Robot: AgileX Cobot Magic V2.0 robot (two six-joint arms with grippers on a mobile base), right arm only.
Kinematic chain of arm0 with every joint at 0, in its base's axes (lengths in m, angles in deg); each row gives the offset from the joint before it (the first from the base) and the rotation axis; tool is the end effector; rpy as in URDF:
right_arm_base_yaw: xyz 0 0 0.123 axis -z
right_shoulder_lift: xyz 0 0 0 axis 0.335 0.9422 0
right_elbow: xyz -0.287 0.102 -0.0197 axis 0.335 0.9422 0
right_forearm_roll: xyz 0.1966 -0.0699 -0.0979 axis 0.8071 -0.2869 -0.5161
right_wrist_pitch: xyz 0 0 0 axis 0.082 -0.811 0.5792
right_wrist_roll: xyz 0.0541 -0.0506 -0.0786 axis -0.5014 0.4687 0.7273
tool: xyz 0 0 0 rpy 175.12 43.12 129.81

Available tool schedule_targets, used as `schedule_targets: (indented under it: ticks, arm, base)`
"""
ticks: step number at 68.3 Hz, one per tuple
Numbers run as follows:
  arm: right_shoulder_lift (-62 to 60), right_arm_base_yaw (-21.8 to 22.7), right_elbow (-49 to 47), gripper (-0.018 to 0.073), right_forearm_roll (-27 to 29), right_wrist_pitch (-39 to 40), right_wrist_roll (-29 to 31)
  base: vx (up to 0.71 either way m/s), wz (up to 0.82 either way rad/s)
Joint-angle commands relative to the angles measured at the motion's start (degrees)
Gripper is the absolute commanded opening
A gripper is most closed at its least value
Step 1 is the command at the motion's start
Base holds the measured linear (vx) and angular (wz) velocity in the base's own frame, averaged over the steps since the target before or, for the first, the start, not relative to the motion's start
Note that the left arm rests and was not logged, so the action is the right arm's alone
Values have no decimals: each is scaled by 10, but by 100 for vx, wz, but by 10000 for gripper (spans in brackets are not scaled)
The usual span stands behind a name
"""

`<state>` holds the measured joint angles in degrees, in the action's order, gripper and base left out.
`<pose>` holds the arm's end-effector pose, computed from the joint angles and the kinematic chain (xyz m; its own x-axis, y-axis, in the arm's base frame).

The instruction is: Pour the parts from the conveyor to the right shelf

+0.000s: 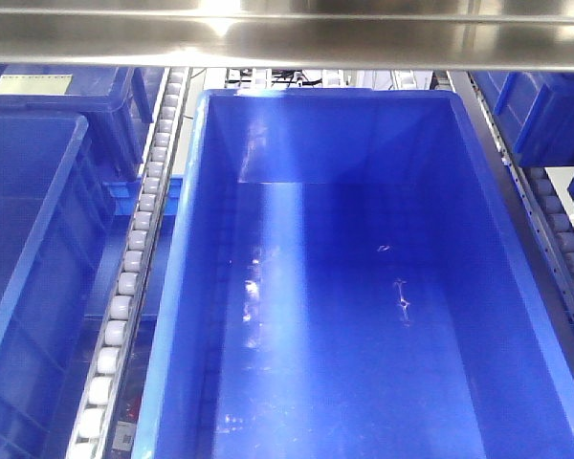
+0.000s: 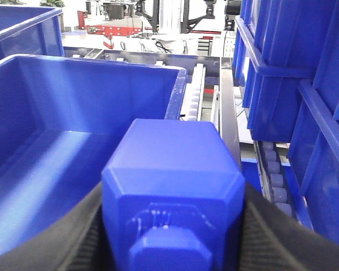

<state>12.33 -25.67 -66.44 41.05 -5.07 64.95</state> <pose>0.0074 -0.0006 0.2693 -0.0962 -0.0719 -0.9928 -0.0998 0.9931 -0.0623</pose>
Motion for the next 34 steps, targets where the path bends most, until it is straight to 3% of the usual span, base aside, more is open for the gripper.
schedule_targets:
  ticks: [1, 34]
  arm:
    - [8, 3, -17, -6, -4, 47, 4]
    - [8, 3, -17, -6, -4, 47, 4]
  base:
    - [2, -3]
    - [0, 0]
